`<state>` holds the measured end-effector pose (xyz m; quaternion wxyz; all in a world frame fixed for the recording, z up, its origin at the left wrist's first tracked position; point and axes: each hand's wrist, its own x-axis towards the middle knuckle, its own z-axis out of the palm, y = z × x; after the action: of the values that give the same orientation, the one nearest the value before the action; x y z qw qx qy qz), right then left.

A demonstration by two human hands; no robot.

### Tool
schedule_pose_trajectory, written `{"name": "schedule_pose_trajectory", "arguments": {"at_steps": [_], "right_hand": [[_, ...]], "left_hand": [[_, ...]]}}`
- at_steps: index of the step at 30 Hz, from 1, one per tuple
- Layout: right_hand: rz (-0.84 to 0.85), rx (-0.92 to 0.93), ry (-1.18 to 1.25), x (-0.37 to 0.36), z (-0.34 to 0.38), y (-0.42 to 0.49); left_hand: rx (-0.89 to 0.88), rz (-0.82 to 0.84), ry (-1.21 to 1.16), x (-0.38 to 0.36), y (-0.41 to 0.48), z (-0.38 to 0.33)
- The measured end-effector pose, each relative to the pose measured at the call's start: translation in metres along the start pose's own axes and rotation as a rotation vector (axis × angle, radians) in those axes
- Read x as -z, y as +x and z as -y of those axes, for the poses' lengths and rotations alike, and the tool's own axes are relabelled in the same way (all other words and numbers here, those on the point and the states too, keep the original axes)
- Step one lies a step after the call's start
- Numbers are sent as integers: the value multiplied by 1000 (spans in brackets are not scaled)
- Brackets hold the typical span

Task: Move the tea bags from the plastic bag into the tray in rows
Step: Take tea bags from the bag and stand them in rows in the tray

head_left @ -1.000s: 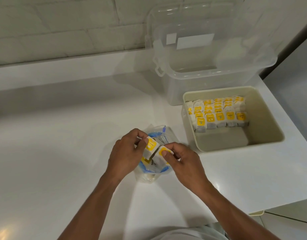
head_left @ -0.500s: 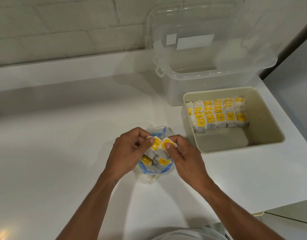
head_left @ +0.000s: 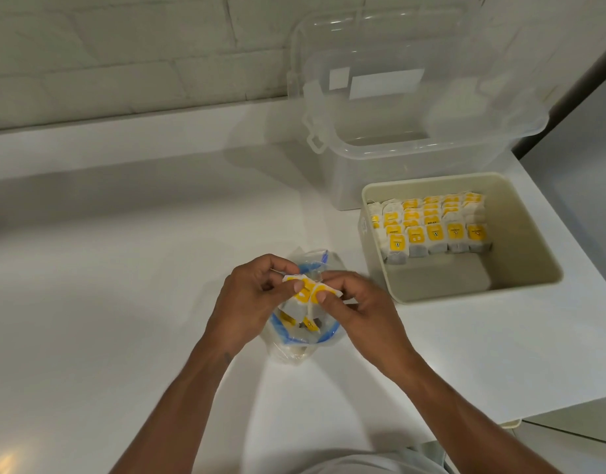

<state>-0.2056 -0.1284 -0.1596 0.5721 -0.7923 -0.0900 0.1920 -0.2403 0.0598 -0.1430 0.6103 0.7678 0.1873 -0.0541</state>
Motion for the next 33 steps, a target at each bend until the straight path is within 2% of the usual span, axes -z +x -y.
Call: {"name": "schedule_pose_trajectory", "arguments": {"at_steps": [2, 4, 8, 13, 16, 18, 20, 22, 26, 28, 33], "right_hand": [[31, -104, 120, 0, 3, 2], [26, -124, 134, 0, 4, 4], [65, -155, 231, -3, 5, 1], [-18, -152, -23, -6, -4, 2], [-148, -96, -126, -1, -1, -2], [-189, -47, -78, 4, 1, -4], [-160, -32, -45, 7, 4, -4], [-110, -30, -69, 8, 6, -3], [-55, -8, -61, 7, 12, -4], [-45, 2, -34, 7, 16, -3], [-161, 47, -61, 12, 22, 2]], "left_hand": [[7, 7, -40, 0, -1, -1], [3, 17, -48, 0, -1, -2], [-35, -34, 71, -3, -1, 1], [-14, -103, 111, -9, -2, 4], [-53, -212, 466, -3, -1, 6], [-50, -136, 685, -2, -3, 3], [-19, -11, 737, -4, -3, -1], [-46, 47, 646, -3, -3, -5], [-110, 233, 213, -1, -7, -17], [-125, 282, 117, -3, -7, -22], [-88, 86, 160, -1, -1, -16]]}}
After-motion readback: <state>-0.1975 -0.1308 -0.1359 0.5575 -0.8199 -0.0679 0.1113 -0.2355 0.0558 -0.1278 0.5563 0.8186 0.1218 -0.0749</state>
